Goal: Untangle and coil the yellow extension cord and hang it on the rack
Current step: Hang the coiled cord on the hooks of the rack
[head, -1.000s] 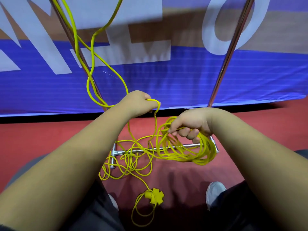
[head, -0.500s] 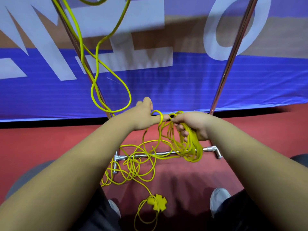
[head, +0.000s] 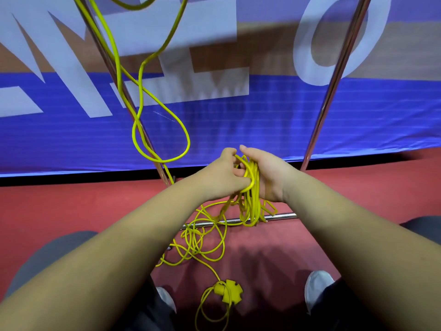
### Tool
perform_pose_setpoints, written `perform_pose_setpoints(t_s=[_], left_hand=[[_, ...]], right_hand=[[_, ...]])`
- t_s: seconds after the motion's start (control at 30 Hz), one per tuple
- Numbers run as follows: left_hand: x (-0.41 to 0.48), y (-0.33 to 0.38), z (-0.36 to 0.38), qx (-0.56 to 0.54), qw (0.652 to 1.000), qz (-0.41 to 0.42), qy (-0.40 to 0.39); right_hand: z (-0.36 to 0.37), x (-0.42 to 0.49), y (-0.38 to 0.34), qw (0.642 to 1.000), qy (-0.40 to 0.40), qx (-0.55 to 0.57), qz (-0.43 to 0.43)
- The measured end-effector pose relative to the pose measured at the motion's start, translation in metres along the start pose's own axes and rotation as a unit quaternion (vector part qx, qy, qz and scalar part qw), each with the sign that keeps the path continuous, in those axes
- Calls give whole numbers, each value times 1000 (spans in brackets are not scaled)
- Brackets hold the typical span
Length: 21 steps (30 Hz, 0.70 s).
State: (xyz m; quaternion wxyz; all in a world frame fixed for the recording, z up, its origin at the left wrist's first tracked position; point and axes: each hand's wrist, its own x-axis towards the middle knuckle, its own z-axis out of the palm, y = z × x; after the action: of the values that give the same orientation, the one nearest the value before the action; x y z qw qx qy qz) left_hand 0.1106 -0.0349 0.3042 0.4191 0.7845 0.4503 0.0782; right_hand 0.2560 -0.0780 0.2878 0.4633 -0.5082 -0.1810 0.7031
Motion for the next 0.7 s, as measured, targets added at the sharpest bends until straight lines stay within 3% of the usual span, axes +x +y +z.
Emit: perform_pose_setpoints(t_s=[0.13,0.23,0.33,0.4,0.5,0.57,0.7], left_hand=[[-1,0,-4,-11,1000,-7,12],[-3,0,-8,-139,989,-38,-12],[-4,-1,-8,-265,958,-98,-51],[-6,-6,-6,-293,948,-98,-84],[-8,-13,-6,-101,982,-27,-160],[-7,-19,-2,29,979,36,-196],[-9,-24,13,129,973,51,-185]], right_hand=[[1,6,2,1000,12,8,-4],[4,2,-2,999,18,30,-11],[8,0,-8,997,55,59,-17],[7,2,-11,994,77,61,-38],[2,5,-14,991,81,86,-66],[-1,6,-14,990,76,90,-74],[-5,5,-15,993,53,83,-64]])
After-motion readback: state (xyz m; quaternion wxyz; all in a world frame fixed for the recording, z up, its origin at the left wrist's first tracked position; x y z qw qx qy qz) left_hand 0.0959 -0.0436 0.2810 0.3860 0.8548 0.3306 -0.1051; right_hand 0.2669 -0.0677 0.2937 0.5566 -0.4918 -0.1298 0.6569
